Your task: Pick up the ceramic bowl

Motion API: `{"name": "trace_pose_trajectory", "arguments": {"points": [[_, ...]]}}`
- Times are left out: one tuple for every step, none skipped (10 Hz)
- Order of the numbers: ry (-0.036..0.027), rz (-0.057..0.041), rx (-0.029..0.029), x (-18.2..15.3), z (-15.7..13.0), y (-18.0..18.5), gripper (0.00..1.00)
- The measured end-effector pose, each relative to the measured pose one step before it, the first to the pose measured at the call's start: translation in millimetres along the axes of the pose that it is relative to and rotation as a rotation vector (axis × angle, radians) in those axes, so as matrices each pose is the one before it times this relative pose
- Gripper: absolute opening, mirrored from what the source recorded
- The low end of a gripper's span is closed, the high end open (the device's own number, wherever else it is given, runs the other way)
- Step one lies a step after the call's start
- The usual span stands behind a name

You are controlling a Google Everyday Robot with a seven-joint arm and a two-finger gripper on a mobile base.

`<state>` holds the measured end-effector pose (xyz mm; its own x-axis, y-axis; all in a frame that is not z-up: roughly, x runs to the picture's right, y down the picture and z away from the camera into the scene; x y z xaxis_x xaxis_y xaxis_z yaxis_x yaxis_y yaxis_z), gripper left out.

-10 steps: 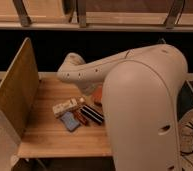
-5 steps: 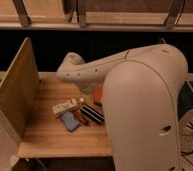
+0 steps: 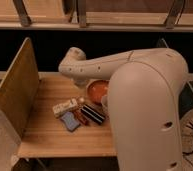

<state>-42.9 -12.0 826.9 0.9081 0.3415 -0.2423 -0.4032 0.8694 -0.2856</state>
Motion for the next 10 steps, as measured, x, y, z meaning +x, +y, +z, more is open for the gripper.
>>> {"name": "trace_pose_trajectory", "arguments": {"points": [[-0.03872,0.04344,-0.02042,8.71,9.41,-8.90,0.70],[-0.01839,0.01736,-0.00609,2.59,3.22,-4.28,0.70],[-0.00517,0.00124,-0.00197,-0.89,0.44,0.22,0.70],[-0.00339,-0.00488,-0.00182,-3.48,-0.47,2.37,0.70],[-0.00018,0.00100,-0.00455,-1.04,0.91,1.65,0.70],[0.01051,0.01515,-0.02198,5.00,5.57,4.73,0.70],[0.02737,0.03815,-0.03956,14.23,11.98,6.79,0.70],[0.02720,0.03993,-0.02905,14.64,10.73,0.81,0.70],[0.04030,0.04054,-0.02797,17.27,12.21,-1.92,0.70],[0.03093,0.03081,-0.01739,11.84,9.36,-4.70,0.70]]}}
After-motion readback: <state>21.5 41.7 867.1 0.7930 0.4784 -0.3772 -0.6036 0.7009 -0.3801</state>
